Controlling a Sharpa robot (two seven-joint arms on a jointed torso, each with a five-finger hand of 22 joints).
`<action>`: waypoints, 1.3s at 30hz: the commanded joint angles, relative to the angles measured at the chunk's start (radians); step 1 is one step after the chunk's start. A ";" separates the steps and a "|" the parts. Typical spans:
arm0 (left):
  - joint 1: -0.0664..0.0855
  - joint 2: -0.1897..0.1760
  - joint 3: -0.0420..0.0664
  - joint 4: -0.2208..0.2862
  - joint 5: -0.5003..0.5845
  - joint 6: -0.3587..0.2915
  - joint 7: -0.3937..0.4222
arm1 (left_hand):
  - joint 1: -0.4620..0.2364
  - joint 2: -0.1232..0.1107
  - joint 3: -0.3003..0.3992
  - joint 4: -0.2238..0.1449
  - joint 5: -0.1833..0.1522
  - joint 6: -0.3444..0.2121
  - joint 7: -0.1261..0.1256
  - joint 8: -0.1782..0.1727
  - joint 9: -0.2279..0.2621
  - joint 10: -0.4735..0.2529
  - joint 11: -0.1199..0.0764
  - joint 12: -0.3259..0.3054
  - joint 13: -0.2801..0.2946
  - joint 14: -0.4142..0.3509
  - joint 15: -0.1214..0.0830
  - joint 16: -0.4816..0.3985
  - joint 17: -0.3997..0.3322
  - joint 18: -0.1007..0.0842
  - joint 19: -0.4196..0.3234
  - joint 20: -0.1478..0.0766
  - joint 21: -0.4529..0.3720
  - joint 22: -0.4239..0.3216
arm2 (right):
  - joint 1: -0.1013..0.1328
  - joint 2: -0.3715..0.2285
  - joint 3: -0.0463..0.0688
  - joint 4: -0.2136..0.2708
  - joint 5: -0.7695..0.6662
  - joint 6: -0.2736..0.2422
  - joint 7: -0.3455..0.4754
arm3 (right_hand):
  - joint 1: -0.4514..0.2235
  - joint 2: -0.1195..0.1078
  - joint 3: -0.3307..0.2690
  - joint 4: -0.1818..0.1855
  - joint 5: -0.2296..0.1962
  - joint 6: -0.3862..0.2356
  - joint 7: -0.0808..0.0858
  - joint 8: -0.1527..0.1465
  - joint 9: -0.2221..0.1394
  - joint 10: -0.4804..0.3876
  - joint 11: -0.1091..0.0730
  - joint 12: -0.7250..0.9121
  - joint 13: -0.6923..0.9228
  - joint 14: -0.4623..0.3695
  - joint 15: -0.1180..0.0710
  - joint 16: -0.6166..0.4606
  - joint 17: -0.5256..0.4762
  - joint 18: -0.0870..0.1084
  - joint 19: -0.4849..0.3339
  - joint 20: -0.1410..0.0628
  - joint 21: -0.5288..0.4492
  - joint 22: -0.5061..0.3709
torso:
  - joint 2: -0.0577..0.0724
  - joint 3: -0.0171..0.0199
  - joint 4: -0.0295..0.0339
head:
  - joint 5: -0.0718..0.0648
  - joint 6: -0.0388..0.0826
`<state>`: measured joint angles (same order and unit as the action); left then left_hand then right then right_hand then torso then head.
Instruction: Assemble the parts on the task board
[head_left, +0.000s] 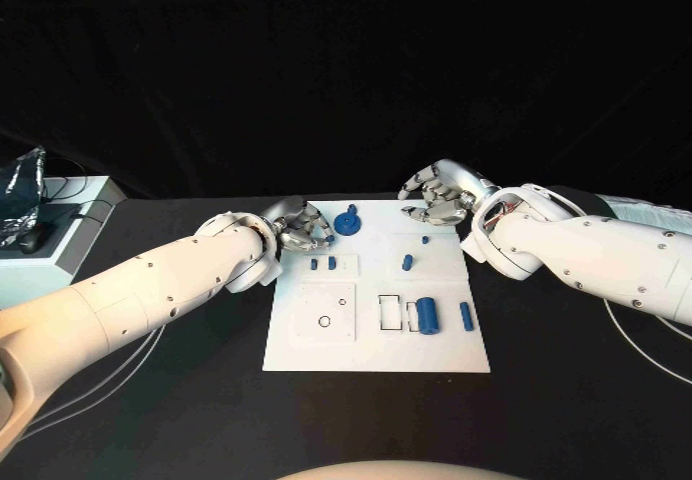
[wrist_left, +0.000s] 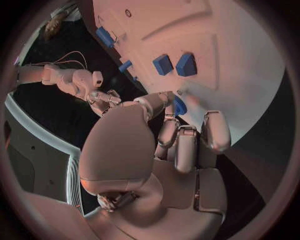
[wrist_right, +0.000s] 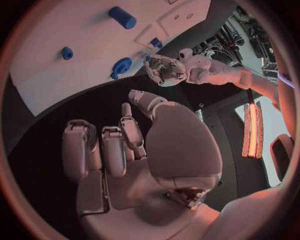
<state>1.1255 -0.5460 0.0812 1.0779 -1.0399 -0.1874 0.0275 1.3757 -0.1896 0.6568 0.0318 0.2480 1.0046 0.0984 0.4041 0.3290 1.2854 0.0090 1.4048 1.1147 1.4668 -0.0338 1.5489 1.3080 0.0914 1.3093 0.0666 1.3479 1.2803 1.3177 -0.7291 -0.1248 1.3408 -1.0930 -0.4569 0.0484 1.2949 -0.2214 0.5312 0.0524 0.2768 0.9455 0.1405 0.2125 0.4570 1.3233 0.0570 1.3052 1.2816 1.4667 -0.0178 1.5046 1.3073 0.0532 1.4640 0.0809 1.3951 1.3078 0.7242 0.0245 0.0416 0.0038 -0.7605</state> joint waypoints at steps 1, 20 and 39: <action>-0.001 -0.001 0.001 0.004 0.057 0.003 0.031 | -0.007 0.006 0.007 0.001 0.003 0.009 -0.002 0.023 0.026 0.007 0.001 0.007 0.002 0.055 -0.010 0.004 0.130 -0.007 0.006 0.001 0.007 0.001 | -0.001 0.000 0.000 0.001 -0.004 0.000 0.008 | -0.008 0.002 0.000 0.003 0.005 0.005 0.000 -0.005 0.001 0.006 -0.002 0.003 0.001 0.074 -0.002 0.002 0.127 -0.016 0.052 0.001 -0.006 0.183 | 0.001 0.0011 -0.0013 | 0.001 0.001; -0.004 0.002 0.001 -0.010 0.008 0.039 0.017 | -0.009 0.006 0.007 0.000 0.002 0.009 -0.003 0.024 0.027 0.008 0.000 0.009 0.005 0.055 -0.011 0.004 0.130 -0.007 0.006 0.000 0.008 0.002 | -0.001 -0.002 0.000 0.001 -0.004 0.001 0.008 | -0.008 0.002 0.000 0.003 0.005 0.005 0.000 -0.005 0.001 0.006 -0.002 0.003 0.001 0.074 -0.002 0.002 0.127 -0.016 0.052 0.001 -0.006 0.183 | 0.000 0.0019 -0.0016 | 0.000 -0.002; -0.004 0.009 0.001 -0.012 -0.027 0.056 -0.002 | -0.011 0.007 0.008 -0.002 0.001 0.008 -0.004 0.024 0.028 0.014 -0.001 0.013 0.014 0.057 -0.012 0.004 0.134 -0.010 0.015 -0.001 0.015 0.012 | -0.001 -0.003 0.000 0.002 -0.004 0.001 0.007 | -0.009 0.000 -0.002 0.004 0.006 0.006 -0.001 -0.006 0.002 0.007 -0.002 0.005 0.003 0.074 -0.002 0.003 0.128 -0.016 0.052 0.000 -0.003 0.185 | 0.001 0.0016 0.0003 | -0.003 -0.004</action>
<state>1.1213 -0.5391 0.0815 1.0639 -1.0518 -0.1506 0.0306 1.3618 -0.1935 0.6593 0.0286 0.2442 1.0048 0.0980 0.4041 0.3290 1.2924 0.0090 1.4124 1.1283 1.4669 -0.0410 1.5489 1.3076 0.0916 1.3170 0.0663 1.3565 1.2915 1.3170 -0.7317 -0.1249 1.3416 -1.0931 -0.4568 0.0486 1.2949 -0.2214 0.5313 0.0524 0.2768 0.9455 0.1406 0.2126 0.4581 1.3233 0.0570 1.3050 1.2833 1.4667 -0.0178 1.5046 1.3073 0.0532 1.4640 0.0809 1.3951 1.3074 0.7251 0.0260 0.0415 0.0011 -0.7634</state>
